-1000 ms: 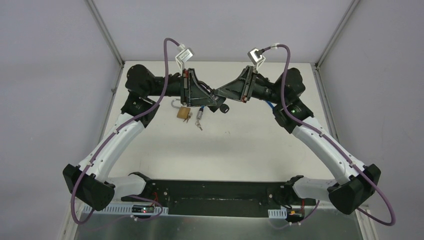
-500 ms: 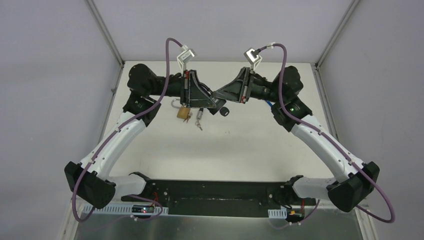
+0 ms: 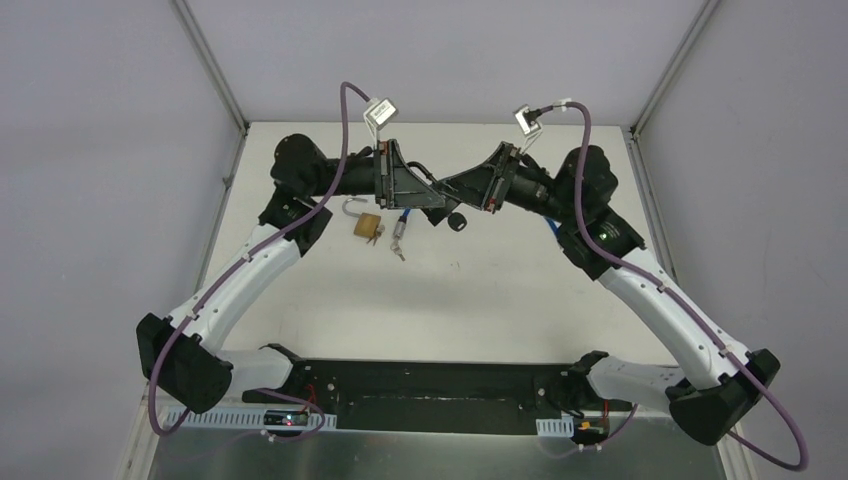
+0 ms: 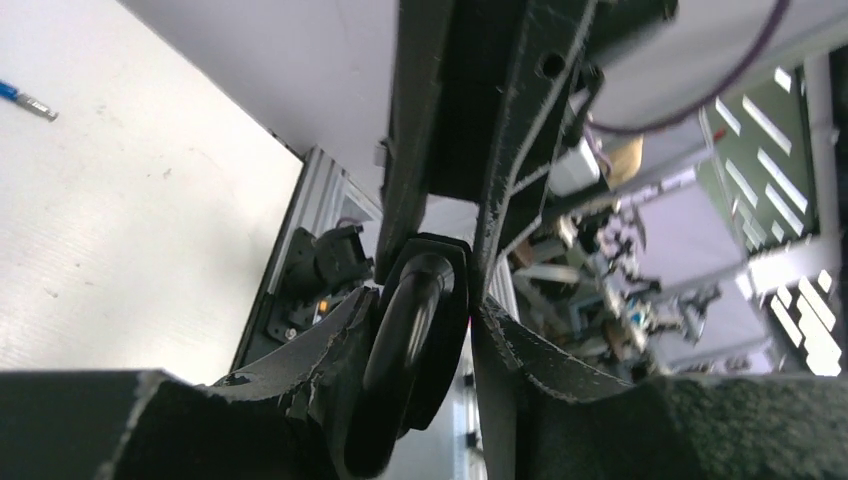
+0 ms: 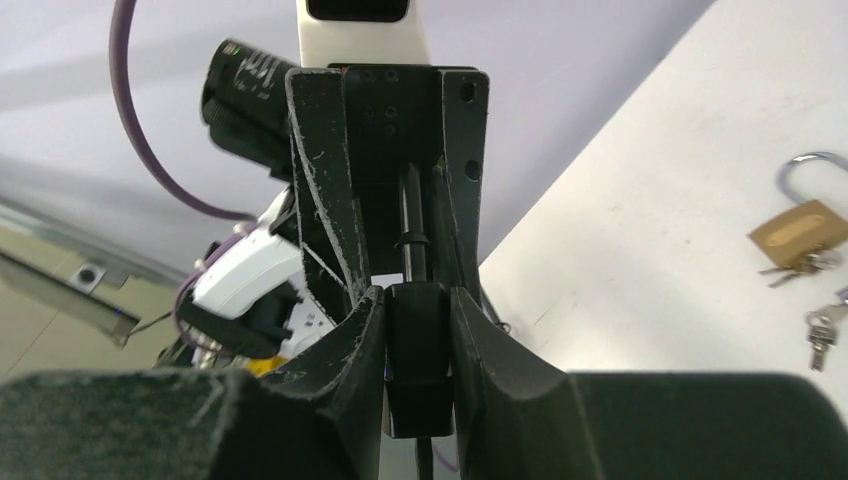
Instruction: Unlock with the key
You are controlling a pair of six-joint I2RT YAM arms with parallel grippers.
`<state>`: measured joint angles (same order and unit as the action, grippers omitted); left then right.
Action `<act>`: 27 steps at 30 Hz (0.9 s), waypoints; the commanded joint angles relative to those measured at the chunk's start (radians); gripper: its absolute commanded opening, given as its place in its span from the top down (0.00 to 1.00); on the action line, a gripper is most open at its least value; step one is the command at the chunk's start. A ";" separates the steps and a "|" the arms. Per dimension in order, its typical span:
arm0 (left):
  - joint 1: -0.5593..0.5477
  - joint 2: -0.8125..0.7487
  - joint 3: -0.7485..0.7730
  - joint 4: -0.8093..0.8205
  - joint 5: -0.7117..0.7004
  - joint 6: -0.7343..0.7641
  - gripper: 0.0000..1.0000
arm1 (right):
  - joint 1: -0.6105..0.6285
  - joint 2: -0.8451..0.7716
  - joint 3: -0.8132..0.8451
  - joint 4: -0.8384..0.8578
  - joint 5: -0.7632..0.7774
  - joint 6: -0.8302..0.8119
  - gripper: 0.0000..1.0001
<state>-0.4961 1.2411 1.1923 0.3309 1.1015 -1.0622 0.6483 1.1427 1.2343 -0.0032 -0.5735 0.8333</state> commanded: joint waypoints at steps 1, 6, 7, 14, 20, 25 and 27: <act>0.013 -0.024 -0.032 0.145 -0.230 -0.120 0.61 | 0.010 -0.074 -0.050 -0.004 0.183 -0.005 1.00; 0.013 -0.009 -0.070 0.221 -0.321 -0.214 0.61 | 0.010 -0.102 -0.126 0.066 0.289 0.076 1.00; 0.012 -0.005 -0.086 0.262 -0.332 -0.246 0.61 | 0.009 -0.110 -0.152 0.075 0.315 0.099 1.00; -0.010 0.021 -0.138 0.449 -0.351 -0.355 0.71 | 0.010 -0.116 -0.246 0.188 0.395 0.222 1.00; -0.016 -0.006 -0.128 0.358 -0.312 -0.260 1.00 | 0.010 -0.129 -0.233 0.115 0.419 0.193 0.89; -0.016 -0.050 -0.088 0.119 -0.169 -0.009 1.00 | -0.004 -0.169 -0.161 -0.052 0.462 0.096 0.46; -0.016 -0.084 -0.077 0.029 -0.126 0.087 1.00 | -0.006 -0.159 -0.093 -0.138 0.444 0.043 0.38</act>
<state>-0.5098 1.2613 1.0355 0.4583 0.8768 -1.1942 0.6495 1.0084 1.0046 0.0177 -0.1452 0.9920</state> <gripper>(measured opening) 0.307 0.561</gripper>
